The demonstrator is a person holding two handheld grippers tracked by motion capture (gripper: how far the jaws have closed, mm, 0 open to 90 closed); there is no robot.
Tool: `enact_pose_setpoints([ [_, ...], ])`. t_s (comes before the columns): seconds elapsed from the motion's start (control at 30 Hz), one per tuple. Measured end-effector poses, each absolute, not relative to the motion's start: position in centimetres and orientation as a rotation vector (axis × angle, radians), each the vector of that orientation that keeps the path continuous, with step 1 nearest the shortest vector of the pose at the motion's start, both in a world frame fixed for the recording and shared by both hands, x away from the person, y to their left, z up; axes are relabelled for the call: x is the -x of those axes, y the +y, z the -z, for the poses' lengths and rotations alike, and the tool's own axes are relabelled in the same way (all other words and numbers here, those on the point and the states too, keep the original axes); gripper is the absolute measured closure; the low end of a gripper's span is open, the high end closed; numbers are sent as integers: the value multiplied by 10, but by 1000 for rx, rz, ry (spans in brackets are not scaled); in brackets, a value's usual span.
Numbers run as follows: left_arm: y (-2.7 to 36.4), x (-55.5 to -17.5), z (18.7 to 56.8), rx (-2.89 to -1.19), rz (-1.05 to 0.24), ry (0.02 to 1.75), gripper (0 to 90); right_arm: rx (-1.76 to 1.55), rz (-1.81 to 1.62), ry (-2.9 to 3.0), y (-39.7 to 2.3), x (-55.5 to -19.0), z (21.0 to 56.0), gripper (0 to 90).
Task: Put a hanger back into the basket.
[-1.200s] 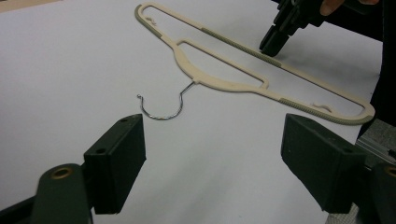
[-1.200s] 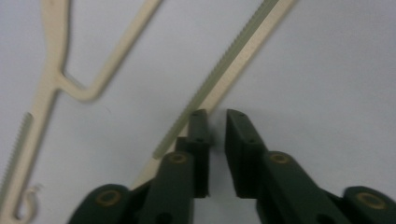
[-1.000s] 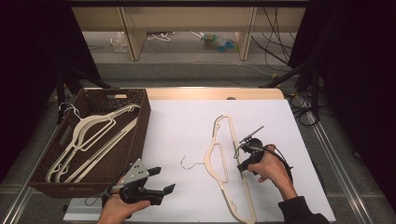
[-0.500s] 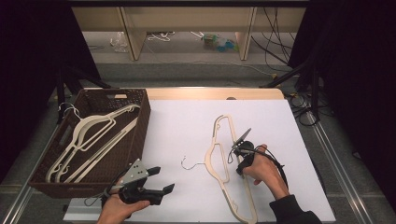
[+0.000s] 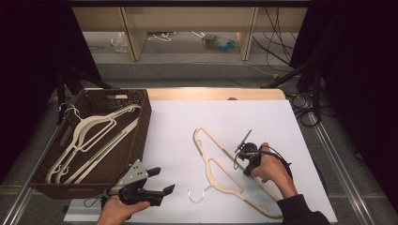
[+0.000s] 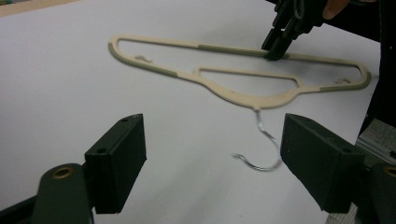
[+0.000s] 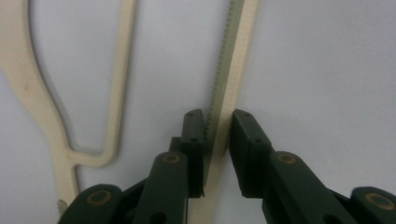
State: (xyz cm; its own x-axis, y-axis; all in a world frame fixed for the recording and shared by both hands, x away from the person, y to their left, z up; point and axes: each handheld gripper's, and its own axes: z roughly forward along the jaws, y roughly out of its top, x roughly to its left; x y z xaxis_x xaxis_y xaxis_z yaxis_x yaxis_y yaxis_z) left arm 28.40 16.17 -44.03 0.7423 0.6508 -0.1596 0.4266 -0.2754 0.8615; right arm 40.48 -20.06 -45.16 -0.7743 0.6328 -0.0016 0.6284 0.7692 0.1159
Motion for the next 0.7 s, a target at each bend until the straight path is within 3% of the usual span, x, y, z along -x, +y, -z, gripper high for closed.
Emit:
enact_pose_setpoints([
  [0.47,155,-285,442,-1936,-266,804,225,-1005,-121,2922,-199,-403,452,782],
  [0.7,134,-300,449,-2045,-333,670,249,-953,-172,2904,-197,-402,442,795],
])
